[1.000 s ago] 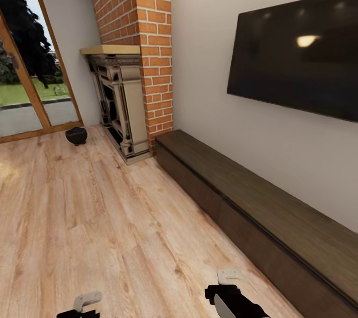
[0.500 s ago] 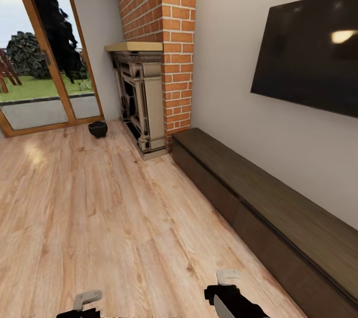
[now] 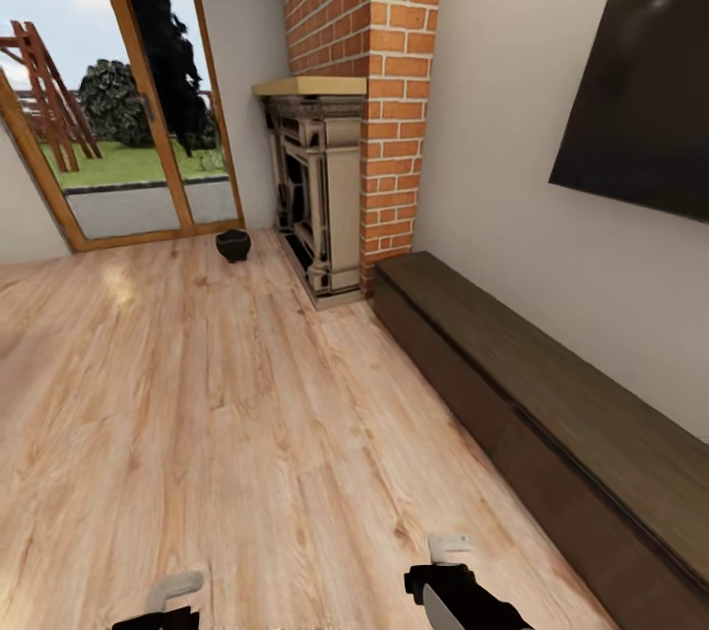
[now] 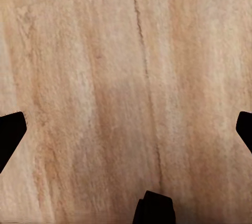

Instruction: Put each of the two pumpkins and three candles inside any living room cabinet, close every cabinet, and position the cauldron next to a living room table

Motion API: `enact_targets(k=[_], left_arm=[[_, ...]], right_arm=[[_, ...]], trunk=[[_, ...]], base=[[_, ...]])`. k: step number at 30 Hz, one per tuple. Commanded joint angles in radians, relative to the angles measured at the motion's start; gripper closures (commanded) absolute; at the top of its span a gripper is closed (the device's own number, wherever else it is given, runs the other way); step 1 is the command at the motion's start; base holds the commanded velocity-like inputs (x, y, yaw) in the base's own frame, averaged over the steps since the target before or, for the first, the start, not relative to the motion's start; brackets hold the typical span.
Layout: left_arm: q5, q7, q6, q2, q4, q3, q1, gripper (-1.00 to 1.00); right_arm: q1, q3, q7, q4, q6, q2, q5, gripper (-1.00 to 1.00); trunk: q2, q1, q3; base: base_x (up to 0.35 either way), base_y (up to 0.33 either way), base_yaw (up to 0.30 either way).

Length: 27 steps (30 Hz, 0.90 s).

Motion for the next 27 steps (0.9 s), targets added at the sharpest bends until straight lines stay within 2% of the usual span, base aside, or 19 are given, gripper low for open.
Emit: enact_targets(k=[1,16,27], left_arm=[[0.0,0.0,0.0,0.0,0.0,0.0,0.0,-1.0],[0.001,-0.006,0.005,0.002,0.0,0.003,0.0,-1.0],[0.002,-0.006,0.003,0.003,0.0,0.003,0.0,-1.0]], right_arm=[[0.0,0.0,0.0,0.0,0.0,0.0,0.0,-1.0],[0.0,0.0,0.0,0.0,0.0,0.0,0.0,-1.0],[0.0,0.0,0.0,0.0,-0.001,0.0,0.0,-1.0]], trunk=[[0.0,0.0,-0.001],[0.0,0.0,-0.015],[0.0,0.0,-0.026]], base=[[0.0,0.0,0.243],[0.026,0.0,0.243],[0.237,0.0,0.243]])
